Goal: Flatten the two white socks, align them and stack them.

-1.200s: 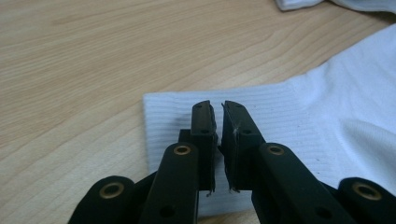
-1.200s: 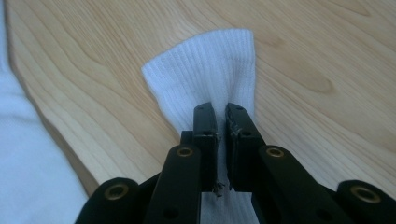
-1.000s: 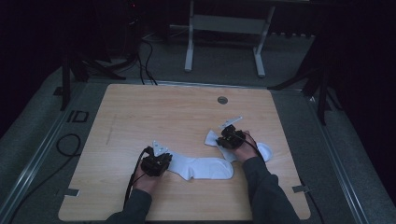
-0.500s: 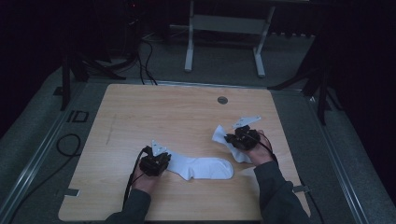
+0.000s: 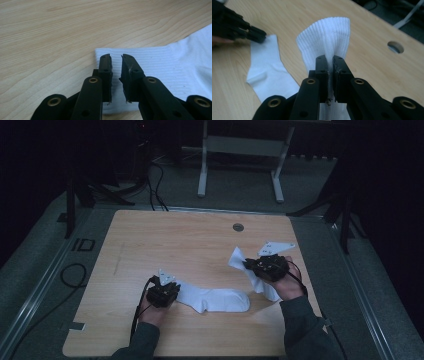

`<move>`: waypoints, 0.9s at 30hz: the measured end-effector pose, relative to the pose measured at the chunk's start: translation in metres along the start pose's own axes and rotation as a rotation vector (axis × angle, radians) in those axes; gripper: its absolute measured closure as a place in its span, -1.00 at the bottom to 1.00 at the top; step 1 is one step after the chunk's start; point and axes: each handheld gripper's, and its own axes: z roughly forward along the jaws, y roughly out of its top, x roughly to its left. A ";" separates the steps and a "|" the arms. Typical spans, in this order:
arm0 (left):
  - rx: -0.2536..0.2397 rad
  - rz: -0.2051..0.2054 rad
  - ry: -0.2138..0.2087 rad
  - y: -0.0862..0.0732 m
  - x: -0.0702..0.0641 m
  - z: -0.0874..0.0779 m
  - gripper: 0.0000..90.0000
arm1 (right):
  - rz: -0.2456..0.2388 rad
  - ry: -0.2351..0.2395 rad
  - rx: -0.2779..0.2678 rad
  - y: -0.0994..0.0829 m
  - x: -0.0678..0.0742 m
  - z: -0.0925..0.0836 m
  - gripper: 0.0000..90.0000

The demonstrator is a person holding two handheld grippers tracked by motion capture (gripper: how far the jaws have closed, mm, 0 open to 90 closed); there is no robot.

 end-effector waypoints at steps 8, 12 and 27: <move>0.010 -0.008 0.017 0.000 0.004 0.000 0.74 | -0.015 0.008 -0.086 0.020 0.004 -0.025 0.86; 0.023 -0.015 0.021 -0.001 0.005 0.002 0.74 | -0.041 0.018 -0.129 0.031 0.015 -0.036 0.86; 0.031 -0.010 0.016 -0.001 0.002 0.003 0.74 | -0.088 0.132 -0.143 0.043 0.052 -0.015 0.86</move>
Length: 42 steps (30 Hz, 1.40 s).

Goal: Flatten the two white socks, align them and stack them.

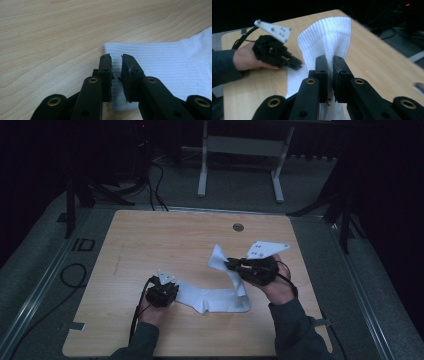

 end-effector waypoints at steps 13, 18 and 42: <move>-0.012 -0.016 -0.010 0.000 0.003 -0.004 0.72 | 0.066 0.062 0.101 -0.028 0.021 0.081 0.85; -0.033 -0.053 -0.001 -0.001 0.013 -0.015 0.72 | 0.082 0.056 0.156 -0.036 0.029 0.103 0.85; 0.035 -0.059 -0.012 -0.006 0.022 -0.015 0.98 | 0.117 0.074 0.323 -0.054 0.053 0.173 0.84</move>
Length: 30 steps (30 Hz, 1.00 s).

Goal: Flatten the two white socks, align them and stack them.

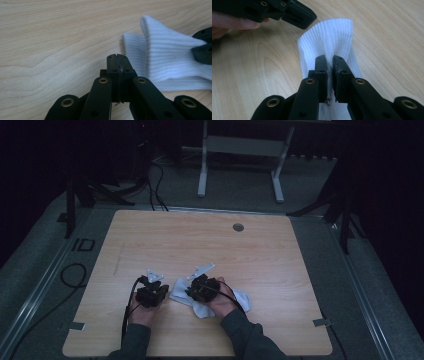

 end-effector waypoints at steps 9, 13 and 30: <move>0.010 0.006 -0.001 0.000 -0.001 0.002 0.98 | -0.025 -0.001 0.025 0.006 0.001 0.003 0.83; 0.018 0.015 -0.004 0.000 -0.002 0.004 0.98 | -0.017 0.006 0.042 0.007 -0.002 0.010 0.81; 0.032 0.012 -0.002 0.000 -0.002 0.004 0.96 | 0.030 -0.007 0.060 0.004 -0.005 0.024 0.72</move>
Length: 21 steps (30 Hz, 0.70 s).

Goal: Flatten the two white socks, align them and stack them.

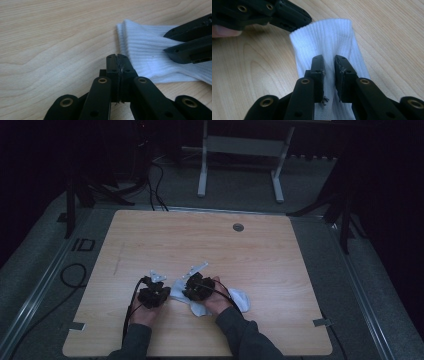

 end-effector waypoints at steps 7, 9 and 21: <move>-0.107 0.020 -0.013 0.003 -0.004 -0.012 0.96 | 0.003 0.005 -0.001 -0.001 -0.002 0.002 0.72; -0.118 0.043 -0.019 0.004 -0.009 -0.012 0.95 | 0.007 0.004 0.002 -0.001 -0.001 0.002 0.72; -0.052 0.091 0.001 0.006 -0.020 0.004 0.97 | -0.011 0.009 0.002 0.000 -0.001 0.000 0.34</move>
